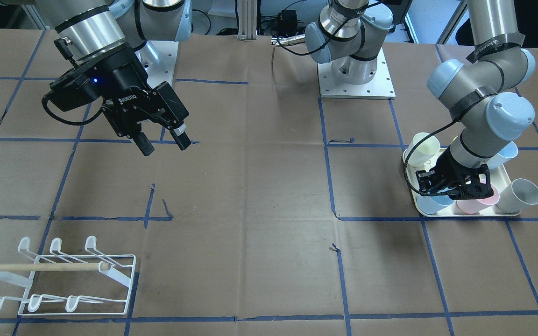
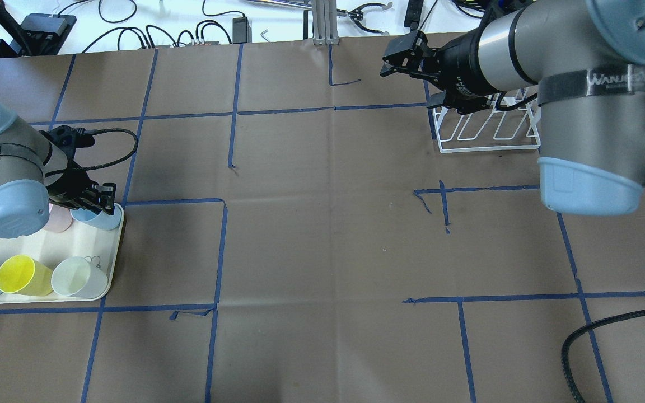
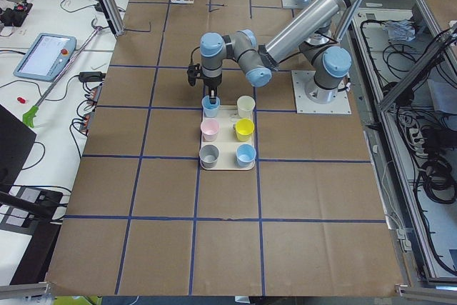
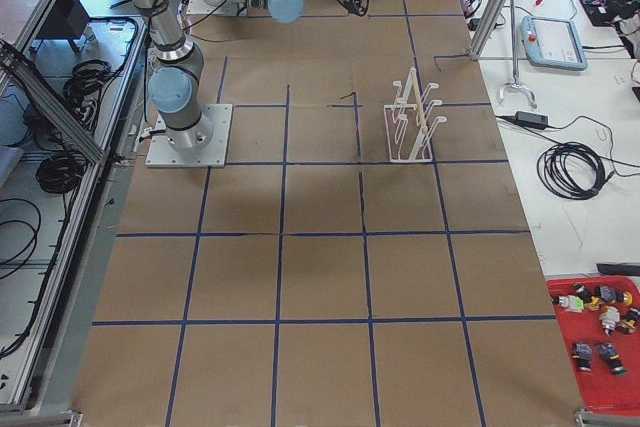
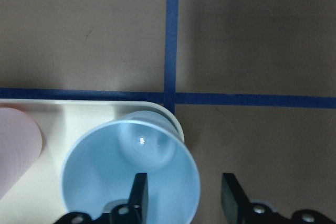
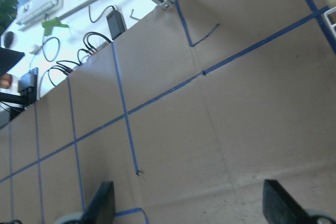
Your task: Transfer IKEA cup to right arm and place on rack
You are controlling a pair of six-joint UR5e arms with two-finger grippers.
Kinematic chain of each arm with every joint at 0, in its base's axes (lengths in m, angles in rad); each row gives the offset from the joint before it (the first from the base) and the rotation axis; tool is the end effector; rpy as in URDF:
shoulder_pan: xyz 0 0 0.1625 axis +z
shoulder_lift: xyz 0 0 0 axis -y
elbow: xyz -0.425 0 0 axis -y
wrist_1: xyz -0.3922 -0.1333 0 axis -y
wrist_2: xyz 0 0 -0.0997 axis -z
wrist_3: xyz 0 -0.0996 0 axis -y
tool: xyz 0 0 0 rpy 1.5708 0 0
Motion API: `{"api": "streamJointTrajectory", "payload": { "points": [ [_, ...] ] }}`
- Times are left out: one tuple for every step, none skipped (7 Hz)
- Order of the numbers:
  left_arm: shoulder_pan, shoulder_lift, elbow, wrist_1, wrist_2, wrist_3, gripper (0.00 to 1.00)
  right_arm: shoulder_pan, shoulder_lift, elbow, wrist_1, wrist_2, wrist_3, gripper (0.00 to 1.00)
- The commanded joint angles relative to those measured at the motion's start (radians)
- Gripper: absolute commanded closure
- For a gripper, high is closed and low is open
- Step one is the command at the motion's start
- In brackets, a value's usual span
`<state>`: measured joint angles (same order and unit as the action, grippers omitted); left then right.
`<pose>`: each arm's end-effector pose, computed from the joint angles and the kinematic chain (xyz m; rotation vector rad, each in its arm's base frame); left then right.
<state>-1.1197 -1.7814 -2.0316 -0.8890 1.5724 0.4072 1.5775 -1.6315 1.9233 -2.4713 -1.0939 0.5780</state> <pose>0.0967 -0.5050 0.2356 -0.0688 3.1350 -0.0138 0.1822 -0.4810 0.4583 0.5132 2.4144 -0.5679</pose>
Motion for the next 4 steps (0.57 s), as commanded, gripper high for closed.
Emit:
{"api": "streamJointTrajectory", "payload": {
  "points": [
    [0.001, 0.013, 0.013, -0.008, 0.0, -0.001, 1.0, 0.001, 0.002, 0.086, -0.27, 0.096, 0.21, 0.0],
    [0.001, 0.025, 0.03, -0.014, 0.0, -0.001, 1.0, -0.002, -0.001, 0.135, -0.396, 0.104, 0.336, 0.0],
    [-0.002, 0.045, 0.084, -0.094, 0.0, -0.002, 1.0, -0.001, -0.001, 0.184, -0.532, 0.104, 0.456, 0.0],
    [-0.005, 0.057, 0.187, -0.245, 0.0, -0.005, 1.0, -0.002, 0.001, 0.222, -0.637, 0.104, 0.53, 0.0]
  ]
}}
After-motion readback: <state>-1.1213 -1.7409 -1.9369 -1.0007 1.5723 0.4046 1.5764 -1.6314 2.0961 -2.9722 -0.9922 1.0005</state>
